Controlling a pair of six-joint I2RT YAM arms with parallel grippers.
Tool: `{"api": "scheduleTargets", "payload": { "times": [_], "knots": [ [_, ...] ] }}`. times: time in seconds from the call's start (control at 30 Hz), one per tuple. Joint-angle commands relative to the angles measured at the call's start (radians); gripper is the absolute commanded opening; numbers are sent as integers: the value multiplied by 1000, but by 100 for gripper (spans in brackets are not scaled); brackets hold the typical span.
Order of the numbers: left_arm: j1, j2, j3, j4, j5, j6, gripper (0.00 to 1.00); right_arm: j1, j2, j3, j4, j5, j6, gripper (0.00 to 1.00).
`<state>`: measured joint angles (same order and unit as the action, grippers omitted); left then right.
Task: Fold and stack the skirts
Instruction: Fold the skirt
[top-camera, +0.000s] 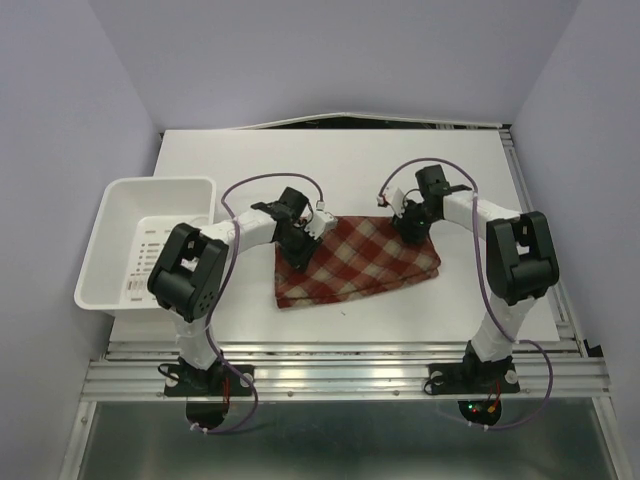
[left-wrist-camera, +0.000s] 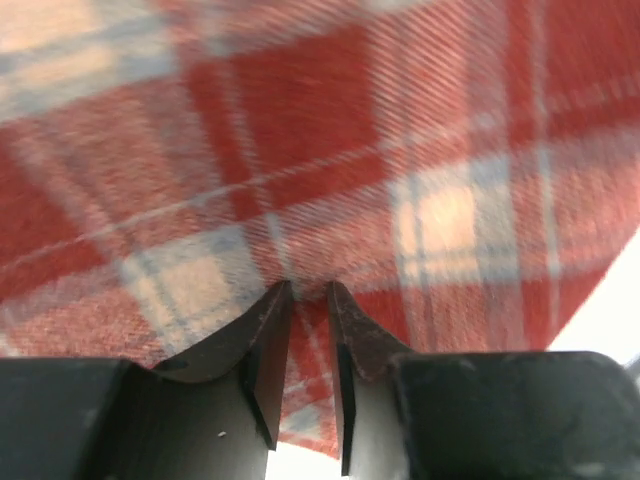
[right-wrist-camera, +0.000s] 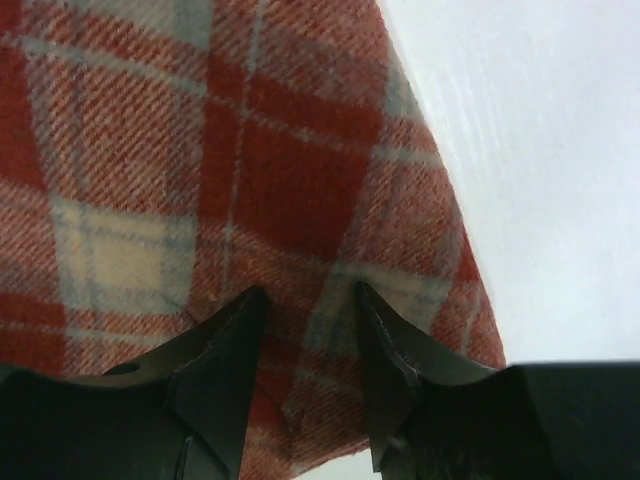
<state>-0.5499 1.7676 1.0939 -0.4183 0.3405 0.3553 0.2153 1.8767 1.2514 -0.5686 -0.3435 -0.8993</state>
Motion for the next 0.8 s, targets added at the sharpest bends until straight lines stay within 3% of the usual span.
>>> {"api": "scheduleTargets", "payload": {
  "times": [0.0,0.07,0.17,0.3,0.4,0.47,0.57,0.77],
  "knots": [
    [48,119,87,41,-52,-32,32,-7,-66,-137,-33,52,0,48],
    [62,173,151,47,-90,-15,32,-7,-122,-197,-81,38,19,49],
    [82,324,377,7,-136,5,32,-7,-191,-231,-178,-43,74,53],
    [116,522,807,-54,-153,17,36,131,-258,-207,-289,-239,193,62],
    [130,526,980,-102,-85,22,42,183,-297,-143,-289,-380,341,66],
    [142,463,959,-70,-14,39,45,183,-297,-48,-271,-479,430,67],
    [145,272,772,25,14,85,49,174,-284,46,-269,-447,430,68],
    [140,-153,263,130,159,194,50,122,-272,-24,-238,-436,398,66]
  ]
}}
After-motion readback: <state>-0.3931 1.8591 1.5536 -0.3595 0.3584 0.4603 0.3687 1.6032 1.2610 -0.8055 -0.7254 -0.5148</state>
